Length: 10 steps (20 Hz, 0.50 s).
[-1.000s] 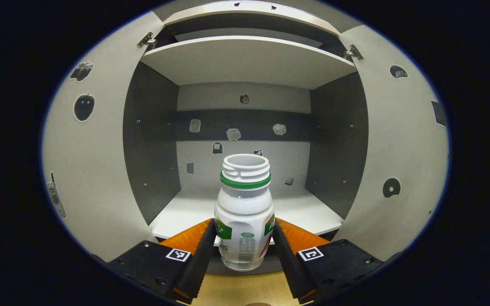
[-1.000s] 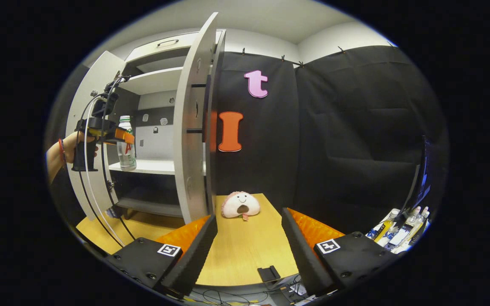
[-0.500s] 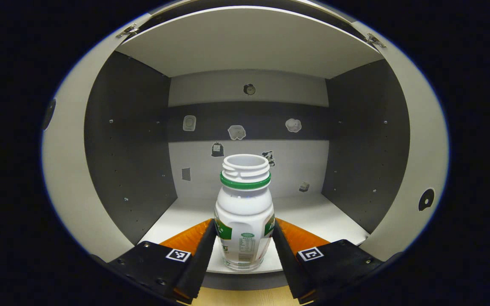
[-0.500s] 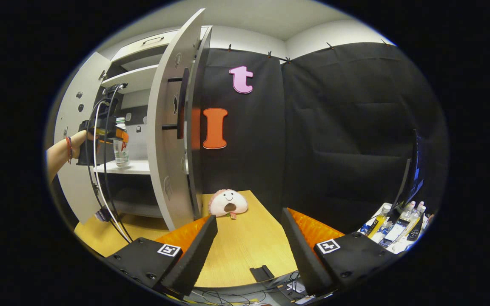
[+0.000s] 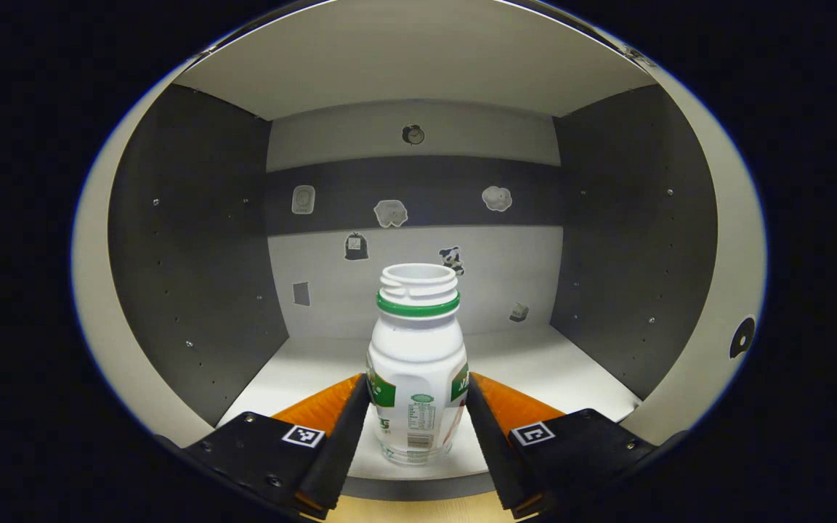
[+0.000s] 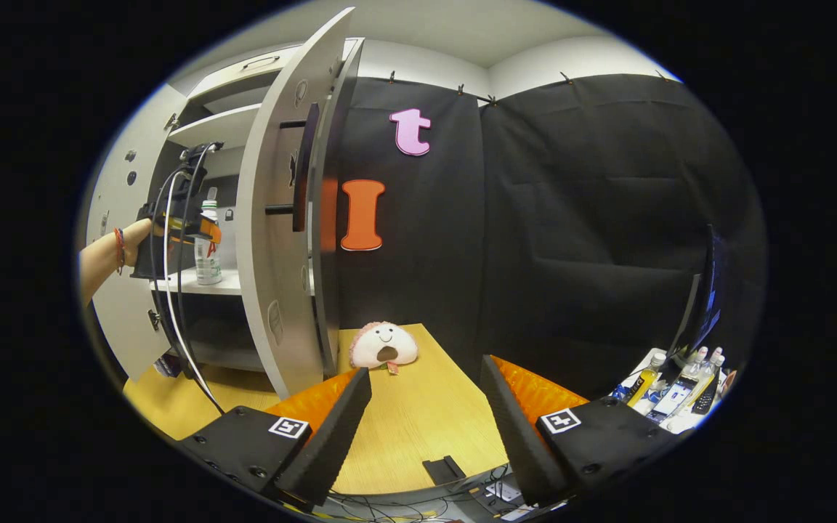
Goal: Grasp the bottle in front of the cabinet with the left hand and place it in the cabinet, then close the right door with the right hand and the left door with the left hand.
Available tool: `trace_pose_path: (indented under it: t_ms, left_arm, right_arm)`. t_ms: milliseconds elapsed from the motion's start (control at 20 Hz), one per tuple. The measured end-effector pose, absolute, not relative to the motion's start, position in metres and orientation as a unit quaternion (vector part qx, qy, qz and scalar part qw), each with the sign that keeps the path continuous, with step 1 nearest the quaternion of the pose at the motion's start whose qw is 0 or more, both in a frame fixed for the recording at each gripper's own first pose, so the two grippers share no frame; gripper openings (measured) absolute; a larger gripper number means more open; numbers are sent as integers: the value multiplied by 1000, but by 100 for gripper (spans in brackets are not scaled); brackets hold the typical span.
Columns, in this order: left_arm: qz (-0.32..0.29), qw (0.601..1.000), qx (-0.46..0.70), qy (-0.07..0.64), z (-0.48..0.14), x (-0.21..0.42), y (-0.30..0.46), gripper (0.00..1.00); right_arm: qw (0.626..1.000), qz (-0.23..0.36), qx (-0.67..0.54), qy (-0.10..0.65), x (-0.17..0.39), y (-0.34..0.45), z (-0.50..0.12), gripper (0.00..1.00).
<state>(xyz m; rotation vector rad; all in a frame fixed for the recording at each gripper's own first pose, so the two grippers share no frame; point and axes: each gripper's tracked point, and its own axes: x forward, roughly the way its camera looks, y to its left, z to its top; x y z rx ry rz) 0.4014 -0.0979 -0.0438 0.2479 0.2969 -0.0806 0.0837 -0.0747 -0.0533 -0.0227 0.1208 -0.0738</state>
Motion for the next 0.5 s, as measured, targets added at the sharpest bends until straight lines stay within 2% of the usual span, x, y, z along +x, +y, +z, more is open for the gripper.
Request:
trace_pose_path:
  t_ms: [100, 150, 200, 250, 350, 400, 450, 500]
  left_arm:
    - [-36, 981, 122, 148, -44, 401, -96, 79]
    - [-35, 981, 119, 149, -45, 400, -95, 79]
    - [-34, 981, 118, 148, -44, 400, -93, 82]
    - [-32, 982, 117, 147, -44, 400, -91, 83]
    - [-27, 982, 115, 145, -44, 398, -86, 89]
    - [-26, 983, 112, 143, -44, 396, -85, 94]
    - [-24, 984, 108, 142, -43, 393, -84, 95]
    - [-22, 984, 102, 142, -43, 390, -82, 95]
  right_arm:
    - [998, -35, -10, 60, 87, -72, -53, 100]
    - [998, -33, -10, 60, 87, -71, -53, 94]
    - [998, -32, -10, 60, 90, -71, -52, 94]
    - [998, -31, -11, 60, 91, -70, -52, 100]
    - [998, -30, -12, 62, 93, -70, -54, 100]
    - [998, -28, -12, 62, 94, -69, -53, 94]
    - [998, -27, -12, 62, 94, -69, -53, 94]
    - [998, -25, -12, 61, 95, -67, -53, 100]
